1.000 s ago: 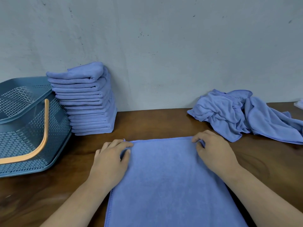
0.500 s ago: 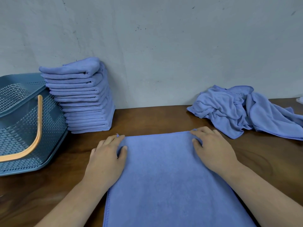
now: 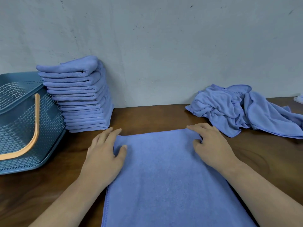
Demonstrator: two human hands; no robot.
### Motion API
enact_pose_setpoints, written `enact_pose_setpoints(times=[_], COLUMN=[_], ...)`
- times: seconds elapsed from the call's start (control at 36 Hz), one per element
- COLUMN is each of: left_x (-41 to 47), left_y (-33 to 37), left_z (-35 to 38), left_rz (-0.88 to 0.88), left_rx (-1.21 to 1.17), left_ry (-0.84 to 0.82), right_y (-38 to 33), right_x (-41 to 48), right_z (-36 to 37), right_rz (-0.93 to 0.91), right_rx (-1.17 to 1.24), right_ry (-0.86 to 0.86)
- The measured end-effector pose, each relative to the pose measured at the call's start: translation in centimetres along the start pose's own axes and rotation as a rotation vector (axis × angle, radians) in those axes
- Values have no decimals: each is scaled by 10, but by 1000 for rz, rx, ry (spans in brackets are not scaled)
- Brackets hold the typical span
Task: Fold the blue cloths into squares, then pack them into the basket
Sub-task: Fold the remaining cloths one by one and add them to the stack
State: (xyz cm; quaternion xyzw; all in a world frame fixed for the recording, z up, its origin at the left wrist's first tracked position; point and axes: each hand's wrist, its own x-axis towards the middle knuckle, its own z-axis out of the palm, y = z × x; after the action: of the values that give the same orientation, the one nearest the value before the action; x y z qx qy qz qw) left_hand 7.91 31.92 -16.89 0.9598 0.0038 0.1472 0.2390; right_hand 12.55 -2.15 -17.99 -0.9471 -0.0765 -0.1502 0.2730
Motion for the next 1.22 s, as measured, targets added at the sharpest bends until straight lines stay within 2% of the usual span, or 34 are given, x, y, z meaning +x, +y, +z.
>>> enact_pose_setpoints(times=[0.08, 0.14, 0.22, 0.33, 0.47, 0.67, 0.78, 0.83, 0.89, 0.97, 1.08, 1.14, 1.22], left_x=[-8, -15, -24, -25, -17, -3, -1, -3, -6, -9, 0, 3, 11], left_y=[9, 19, 31, 27, 22, 7, 5, 5, 6, 9, 8, 4, -6], left_z=[-1, 1, 9, 11, 4, 1, -2, -4, -5, -5, -4, -1, 5], left_rz=[155, 256, 352, 296, 257, 236, 227, 220, 217, 176, 163, 166, 161], left_rx=[46, 39, 35, 134, 192, 165, 98, 114, 153, 194, 174, 143, 109], left_ry=[92, 29, -157, -340, -396, -384, -290, -255, -299, -410, -426, -392, -202], right_y=[8, 12, 14, 17, 11, -1, -10, -20, -27, -25, -19, -18, -17], right_x=[2, 3, 4, 5, 4, 1, -5, -12, -21, -23, -9, -5, -5], right_z=[1, 2, 5, 6, 2, -5, -15, -17, -13, -9, -10, -7, -4], right_rz=[32, 45, 37, 5, 55, 125, -80, -194, -234, -157, -66, -34, 7], right_rx=[90, 77, 65, -14, -134, -186, -96, -83, -202, -263, -237, -249, -272], right_ry=[84, 89, 81, 68, 37, -48, -9, -135, -290, -434, -427, -427, -428])
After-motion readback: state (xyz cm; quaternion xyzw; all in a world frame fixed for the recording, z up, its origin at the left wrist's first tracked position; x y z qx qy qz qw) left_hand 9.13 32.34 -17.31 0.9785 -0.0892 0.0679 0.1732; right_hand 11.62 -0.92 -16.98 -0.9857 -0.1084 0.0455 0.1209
